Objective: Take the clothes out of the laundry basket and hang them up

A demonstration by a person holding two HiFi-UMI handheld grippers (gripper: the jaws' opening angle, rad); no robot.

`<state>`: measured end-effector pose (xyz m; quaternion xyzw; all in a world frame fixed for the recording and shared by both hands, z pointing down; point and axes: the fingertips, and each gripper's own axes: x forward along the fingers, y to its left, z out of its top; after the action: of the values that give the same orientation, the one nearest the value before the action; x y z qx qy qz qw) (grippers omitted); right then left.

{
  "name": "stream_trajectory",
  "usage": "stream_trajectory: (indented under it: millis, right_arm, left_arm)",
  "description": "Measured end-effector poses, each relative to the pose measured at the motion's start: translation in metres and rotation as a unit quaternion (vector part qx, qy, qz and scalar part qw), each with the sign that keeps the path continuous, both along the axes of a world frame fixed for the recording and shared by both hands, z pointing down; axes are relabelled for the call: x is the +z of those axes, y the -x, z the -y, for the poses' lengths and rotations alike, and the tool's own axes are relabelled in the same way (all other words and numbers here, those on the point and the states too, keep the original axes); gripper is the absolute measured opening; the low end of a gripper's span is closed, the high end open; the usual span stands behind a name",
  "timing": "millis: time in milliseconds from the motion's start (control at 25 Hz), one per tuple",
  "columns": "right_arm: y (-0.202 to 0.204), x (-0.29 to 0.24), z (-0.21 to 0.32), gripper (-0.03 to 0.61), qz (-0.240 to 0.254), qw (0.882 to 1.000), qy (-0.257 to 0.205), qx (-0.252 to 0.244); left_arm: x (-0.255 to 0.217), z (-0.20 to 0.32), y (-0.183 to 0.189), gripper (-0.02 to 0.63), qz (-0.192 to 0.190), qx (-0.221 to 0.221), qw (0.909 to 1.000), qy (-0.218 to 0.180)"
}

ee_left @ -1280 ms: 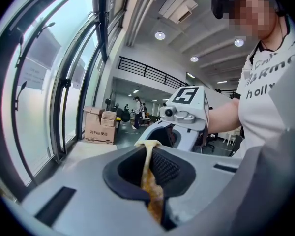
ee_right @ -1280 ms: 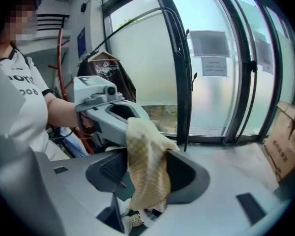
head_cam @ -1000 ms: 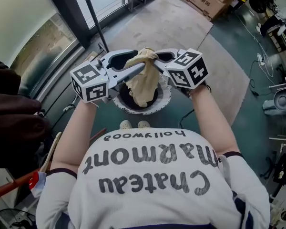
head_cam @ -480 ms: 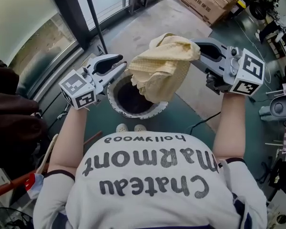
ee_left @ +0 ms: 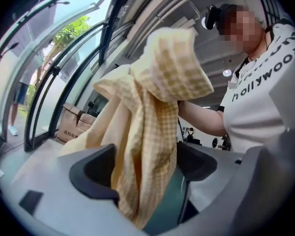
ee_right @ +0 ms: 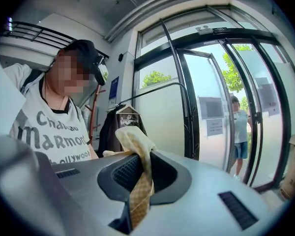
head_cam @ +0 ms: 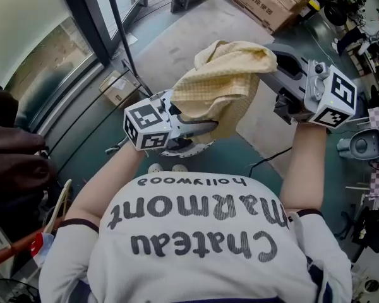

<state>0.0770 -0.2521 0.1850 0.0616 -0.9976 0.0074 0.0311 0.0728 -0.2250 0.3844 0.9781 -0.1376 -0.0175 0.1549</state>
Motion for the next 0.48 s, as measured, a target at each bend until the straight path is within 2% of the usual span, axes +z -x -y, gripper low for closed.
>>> stream_trajectory:
  millis: [40,80,120,160,320,480]
  right_arm:
    - [-0.001,0.005,0.005,0.049,-0.005,1.0,0.005,0.013]
    - [-0.005,0.011,0.012,0.049,-0.007,0.999,0.012,0.032]
    - [-0.011,0.016,0.02,0.049,-0.007,0.998,0.021,0.054]
    - [-0.019,0.022,0.028,0.049,-0.005,0.996,0.032,0.078]
    - [-0.056,0.052,0.048,0.051,-0.003,0.987,0.079,0.138]
    - [-0.073,0.106,0.042,0.051,-0.021,0.981,0.147,0.122]
  left_arm:
    - [-0.001,0.0,-0.006,0.384,0.007,0.003,1.0,-0.003]
    - [-0.001,0.001,-0.007,0.274,0.017,0.003,0.9998,-0.007]
    - [0.0,0.002,-0.003,0.104,0.023,0.001,0.9997,-0.007]
    - [0.0,0.005,0.004,0.057,0.025,-0.003,0.9997,-0.004]
    - [-0.003,0.026,0.042,0.049,0.031,-0.046,0.9984,0.001]
    - [-0.015,0.04,0.066,0.041,0.073,-0.093,0.9923,-0.036]
